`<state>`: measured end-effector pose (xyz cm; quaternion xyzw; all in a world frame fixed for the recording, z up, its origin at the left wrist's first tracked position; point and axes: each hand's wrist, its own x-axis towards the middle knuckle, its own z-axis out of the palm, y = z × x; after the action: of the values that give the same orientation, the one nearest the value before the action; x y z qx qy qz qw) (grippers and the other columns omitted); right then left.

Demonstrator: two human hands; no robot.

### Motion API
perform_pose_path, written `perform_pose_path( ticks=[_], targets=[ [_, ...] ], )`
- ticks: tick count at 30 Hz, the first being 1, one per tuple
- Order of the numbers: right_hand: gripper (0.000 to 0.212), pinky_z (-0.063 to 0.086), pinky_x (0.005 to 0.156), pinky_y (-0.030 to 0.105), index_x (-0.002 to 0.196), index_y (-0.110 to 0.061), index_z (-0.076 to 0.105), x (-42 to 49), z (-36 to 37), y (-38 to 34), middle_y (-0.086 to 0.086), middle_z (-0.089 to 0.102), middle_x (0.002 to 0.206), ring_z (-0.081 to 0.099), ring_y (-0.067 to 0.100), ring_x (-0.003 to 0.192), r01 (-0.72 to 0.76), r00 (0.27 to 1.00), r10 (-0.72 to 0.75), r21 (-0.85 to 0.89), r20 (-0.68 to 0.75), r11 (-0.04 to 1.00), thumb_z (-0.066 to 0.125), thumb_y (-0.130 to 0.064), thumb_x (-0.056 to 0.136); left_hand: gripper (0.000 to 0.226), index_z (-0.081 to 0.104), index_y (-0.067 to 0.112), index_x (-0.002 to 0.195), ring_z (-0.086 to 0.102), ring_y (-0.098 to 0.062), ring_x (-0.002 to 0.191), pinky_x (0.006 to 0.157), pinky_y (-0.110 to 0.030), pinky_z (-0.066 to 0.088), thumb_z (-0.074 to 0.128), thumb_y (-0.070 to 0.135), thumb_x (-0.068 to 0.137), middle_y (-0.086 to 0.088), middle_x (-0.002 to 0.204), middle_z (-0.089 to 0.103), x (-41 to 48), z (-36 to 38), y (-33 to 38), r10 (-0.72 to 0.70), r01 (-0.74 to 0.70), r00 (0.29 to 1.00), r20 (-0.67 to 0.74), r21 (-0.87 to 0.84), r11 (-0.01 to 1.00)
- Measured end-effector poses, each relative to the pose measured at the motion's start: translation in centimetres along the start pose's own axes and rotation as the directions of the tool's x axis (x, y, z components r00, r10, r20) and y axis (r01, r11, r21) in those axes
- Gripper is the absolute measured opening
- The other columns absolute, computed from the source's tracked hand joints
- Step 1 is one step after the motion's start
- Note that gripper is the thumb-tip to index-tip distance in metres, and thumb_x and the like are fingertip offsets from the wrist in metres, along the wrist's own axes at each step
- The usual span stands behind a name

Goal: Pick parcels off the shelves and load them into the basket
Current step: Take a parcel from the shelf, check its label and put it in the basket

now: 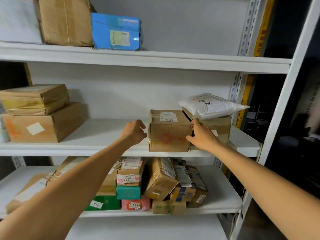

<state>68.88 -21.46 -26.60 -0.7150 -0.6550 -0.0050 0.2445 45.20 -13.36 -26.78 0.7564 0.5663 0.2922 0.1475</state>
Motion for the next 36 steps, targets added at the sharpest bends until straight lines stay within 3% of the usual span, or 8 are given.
perform_pose_path(
  ticks=[8, 12, 14, 22, 24, 28, 33, 36],
  targets=[
    [0.065, 0.046, 0.097, 0.035, 0.136, -0.01, 0.045, 0.6, 4.0, -0.8, 0.006, 0.052, 0.127, 0.053, 0.023, 0.116, -0.168, 0.952, 0.244, 0.35, -0.185, 0.922, 0.073, -0.026, 0.079, 0.053, 0.043, 0.011, 0.136, 0.058, -0.031, 0.108, 0.077, -0.031, 0.045, 0.052, 0.044, 0.094, -0.015, 0.122, 0.059, 2.9, 2.2, 1.4, -0.045, 0.067, 0.996, 0.071, -0.344, 0.937],
    [0.041, 0.054, 0.079, 0.035, 0.111, -0.014, 0.058, 1.5, 4.7, -2.6, 0.003, 0.063, 0.104, 0.062, 0.02, 0.091, -0.164, 0.935, 0.278, 0.429, -0.219, 0.888, 0.075, -0.02, 0.075, 0.047, 0.047, 0.014, 0.132, 0.059, -0.03, 0.105, 0.085, -0.038, 0.053, 0.059, 0.037, 0.093, -0.017, 0.124, 0.058, 3.2, 1.8, -0.6, -0.103, 0.146, 0.989, 0.106, -0.593, 0.792],
    [0.045, 0.055, 0.081, 0.038, 0.114, -0.015, 0.058, 1.9, 5.5, -3.8, 0.001, 0.062, 0.105, 0.062, 0.02, 0.092, -0.139, 0.936, 0.267, 0.457, -0.229, 0.878, 0.077, -0.023, 0.073, 0.043, 0.048, 0.014, 0.128, 0.058, -0.025, 0.092, 0.069, -0.033, 0.052, 0.061, 0.033, 0.092, -0.014, 0.113, 0.06, 3.4, 0.7, -1.6, -0.125, 0.187, 0.982, 0.143, -0.624, 0.758],
    [0.032, 0.038, 0.055, 0.024, 0.103, -0.012, 0.048, 3.1, 7.4, -7.0, -0.003, 0.051, 0.088, 0.053, 0.015, 0.076, -0.077, 0.929, 0.241, 0.49, -0.281, 0.868, 0.064, -0.037, 0.09, 0.015, 0.048, 0.009, 0.104, 0.046, -0.019, 0.068, 0.061, -0.026, 0.038, 0.056, 0.015, 0.092, -0.01, 0.087, 0.05, 4.2, -3.1, -4.4, -0.157, 0.251, 0.965, 0.21, -0.561, 0.789],
    [0.042, 0.034, 0.057, 0.021, 0.112, -0.008, 0.044, 4.3, 6.9, -7.4, 0.001, 0.05, 0.102, 0.05, 0.015, 0.087, -0.13, 0.931, 0.299, 0.573, -0.211, 0.81, 0.058, -0.043, 0.093, 0.01, 0.052, 0.005, 0.09, 0.043, -0.019, 0.06, 0.057, -0.026, 0.038, 0.054, 0.015, 0.09, -0.013, 0.085, 0.048, 5.1, -3.6, -3.5, -0.156, 0.25, 0.96, 0.232, -0.467, 0.848],
    [0.088, 0.037, 0.104, 0.04, 0.146, -0.009, 0.027, 8.5, 6.0, -7.6, 0.01, 0.039, 0.146, 0.04, 0.029, 0.133, -0.335, 0.929, 0.351, 0.675, 0.119, 0.658, 0.063, -0.059, 0.083, 0.031, 0.057, 0.004, 0.097, 0.055, -0.024, 0.072, 0.064, -0.032, 0.048, 0.068, 0.031, 0.085, -0.012, 0.088, 0.055, 7.0, -3.8, -2.8, -0.206, 0.319, 0.919, 0.338, -0.326, 0.89],
    [0.064, 0.059, 0.069, 0.038, 0.112, -0.009, 0.06, 12.3, 6.0, -6.0, 0.009, 0.07, 0.102, 0.068, 0.024, 0.088, -0.445, 0.895, 0.312, 0.614, 0.318, 0.652, 0.088, -0.039, 0.063, 0.04, 0.059, 0.005, 0.111, 0.056, -0.03, 0.099, 0.091, -0.051, 0.052, 0.077, 0.02, 0.078, -0.012, 0.102, 0.058, 9.1, -3.4, -3.9, -0.232, 0.427, 0.863, 0.449, -0.401, 0.811],
    [0.062, 0.058, 0.076, 0.053, 0.108, -0.005, 0.063, 12.8, 5.3, -5.6, 0.015, 0.072, 0.1, 0.07, 0.031, 0.09, -0.494, 0.862, 0.266, 0.601, 0.431, 0.628, 0.091, -0.028, 0.058, 0.051, 0.056, 0.006, 0.122, 0.056, -0.034, 0.103, 0.09, -0.053, 0.052, 0.078, 0.017, 0.078, -0.015, 0.122, 0.052, 9.8, -3.3, -4.0, -0.256, 0.472, 0.825, 0.504, -0.365, 0.802]
  ],
)
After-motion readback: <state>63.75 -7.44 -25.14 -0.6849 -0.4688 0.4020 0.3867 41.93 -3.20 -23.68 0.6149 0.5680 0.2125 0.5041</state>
